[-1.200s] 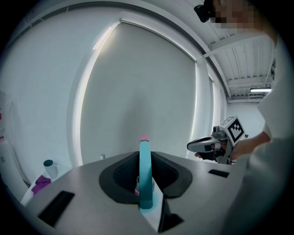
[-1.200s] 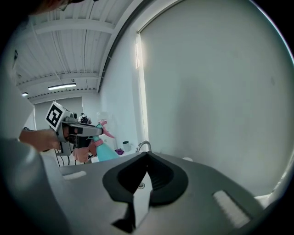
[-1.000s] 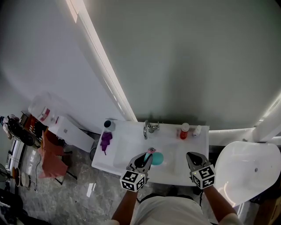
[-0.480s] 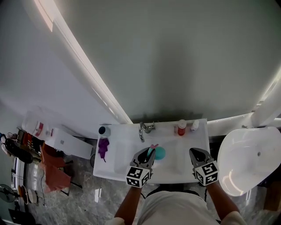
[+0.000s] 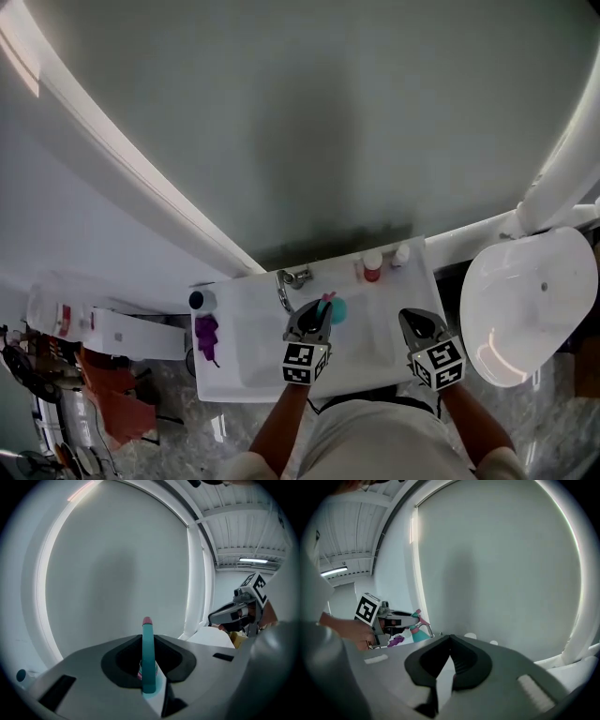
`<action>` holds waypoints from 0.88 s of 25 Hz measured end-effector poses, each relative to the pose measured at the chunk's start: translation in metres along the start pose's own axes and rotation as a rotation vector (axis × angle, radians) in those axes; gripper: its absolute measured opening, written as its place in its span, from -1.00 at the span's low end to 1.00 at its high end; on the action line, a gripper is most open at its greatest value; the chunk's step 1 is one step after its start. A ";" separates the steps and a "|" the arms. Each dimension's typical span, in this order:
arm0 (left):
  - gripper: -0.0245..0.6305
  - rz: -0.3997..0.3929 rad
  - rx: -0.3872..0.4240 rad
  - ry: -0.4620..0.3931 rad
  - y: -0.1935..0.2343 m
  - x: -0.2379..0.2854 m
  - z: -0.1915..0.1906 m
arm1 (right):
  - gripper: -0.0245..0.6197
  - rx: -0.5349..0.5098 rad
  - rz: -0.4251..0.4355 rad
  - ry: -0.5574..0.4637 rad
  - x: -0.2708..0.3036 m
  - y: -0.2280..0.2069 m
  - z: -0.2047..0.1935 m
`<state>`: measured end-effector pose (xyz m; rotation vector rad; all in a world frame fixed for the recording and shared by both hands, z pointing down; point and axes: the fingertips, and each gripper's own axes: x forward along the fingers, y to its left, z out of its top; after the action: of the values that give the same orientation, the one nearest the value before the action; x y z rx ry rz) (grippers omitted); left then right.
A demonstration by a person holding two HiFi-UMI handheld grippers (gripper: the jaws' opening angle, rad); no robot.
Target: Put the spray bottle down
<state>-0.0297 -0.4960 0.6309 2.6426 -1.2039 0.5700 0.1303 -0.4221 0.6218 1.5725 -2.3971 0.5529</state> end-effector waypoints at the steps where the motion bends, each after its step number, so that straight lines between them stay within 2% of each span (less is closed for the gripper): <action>1: -0.72 -0.001 0.009 0.004 0.002 0.008 -0.003 | -0.89 0.003 -0.008 0.005 0.002 -0.001 -0.003; 11: -0.72 -0.015 0.035 0.041 0.019 0.089 -0.028 | -0.89 0.036 -0.066 0.071 0.025 -0.010 -0.031; 22: -0.72 -0.005 0.064 0.074 0.048 0.157 -0.066 | -0.89 0.104 -0.162 0.111 0.025 -0.014 -0.060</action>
<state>0.0104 -0.6137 0.7568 2.6507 -1.1768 0.7106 0.1321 -0.4227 0.6883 1.7116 -2.1687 0.7215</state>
